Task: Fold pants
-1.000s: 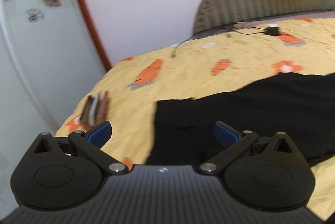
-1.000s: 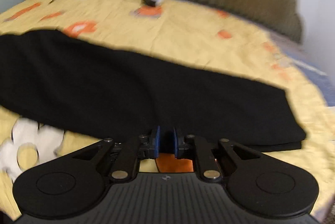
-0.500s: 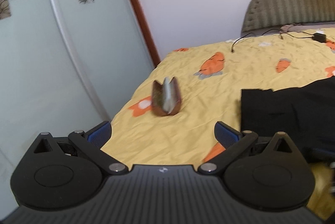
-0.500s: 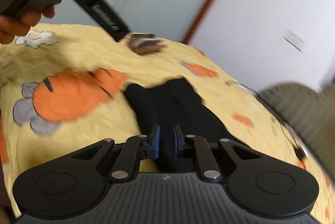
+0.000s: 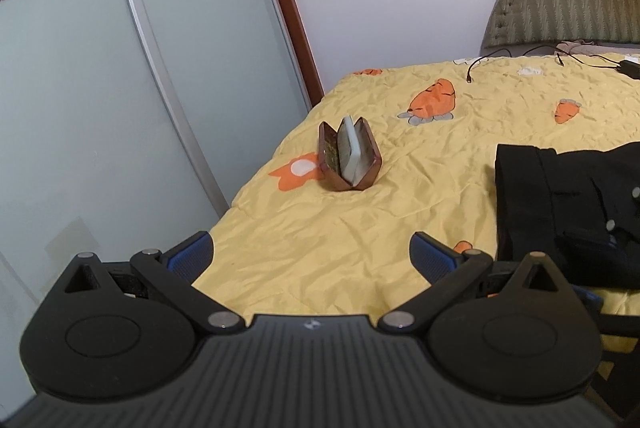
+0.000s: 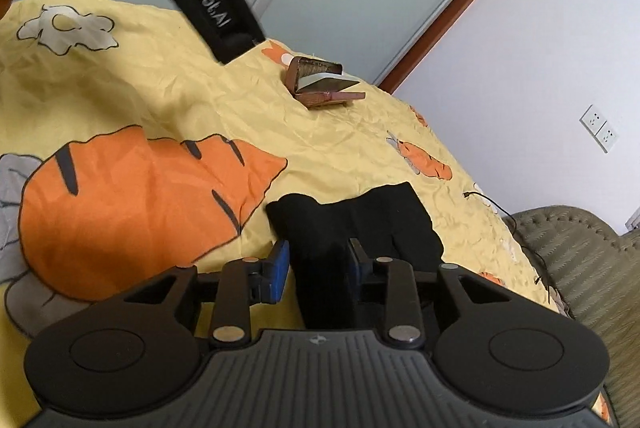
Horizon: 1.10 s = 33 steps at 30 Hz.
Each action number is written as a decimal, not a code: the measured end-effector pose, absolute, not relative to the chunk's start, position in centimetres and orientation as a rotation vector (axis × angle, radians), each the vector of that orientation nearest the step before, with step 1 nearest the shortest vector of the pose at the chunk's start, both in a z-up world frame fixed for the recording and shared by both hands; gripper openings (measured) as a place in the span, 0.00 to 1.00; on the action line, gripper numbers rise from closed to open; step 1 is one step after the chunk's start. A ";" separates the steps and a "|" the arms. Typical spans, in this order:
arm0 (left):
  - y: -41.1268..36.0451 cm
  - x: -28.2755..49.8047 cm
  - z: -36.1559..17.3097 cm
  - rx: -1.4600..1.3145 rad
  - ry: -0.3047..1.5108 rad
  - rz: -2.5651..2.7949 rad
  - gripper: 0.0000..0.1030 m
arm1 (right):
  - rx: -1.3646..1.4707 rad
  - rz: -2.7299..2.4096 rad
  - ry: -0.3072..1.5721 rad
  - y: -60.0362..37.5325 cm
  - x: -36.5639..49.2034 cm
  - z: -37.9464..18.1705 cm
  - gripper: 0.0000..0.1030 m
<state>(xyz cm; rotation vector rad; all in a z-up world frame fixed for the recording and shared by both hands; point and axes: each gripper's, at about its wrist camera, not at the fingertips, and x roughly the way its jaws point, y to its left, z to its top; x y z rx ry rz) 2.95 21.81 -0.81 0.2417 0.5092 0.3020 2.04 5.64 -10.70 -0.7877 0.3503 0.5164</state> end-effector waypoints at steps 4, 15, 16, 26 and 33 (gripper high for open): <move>22.1 3.0 -1.1 0.238 0.515 0.305 1.00 | -0.807 0.511 0.371 6.0 2.6 -11.1 0.20; 22.8 3.6 -1.9 0.221 0.538 0.303 1.00 | -0.537 0.553 0.424 4.8 5.1 -8.9 0.10; 22.8 3.7 -2.0 0.222 0.541 0.306 1.00 | -0.557 0.556 0.419 5.4 5.2 -9.0 0.10; 22.2 4.0 -1.2 0.215 0.530 0.292 1.00 | -0.627 0.574 0.385 5.9 3.1 -9.0 0.27; 17.9 5.9 0.7 0.175 0.499 0.097 1.00 | -0.470 0.317 0.356 -3.5 0.0 -6.2 0.27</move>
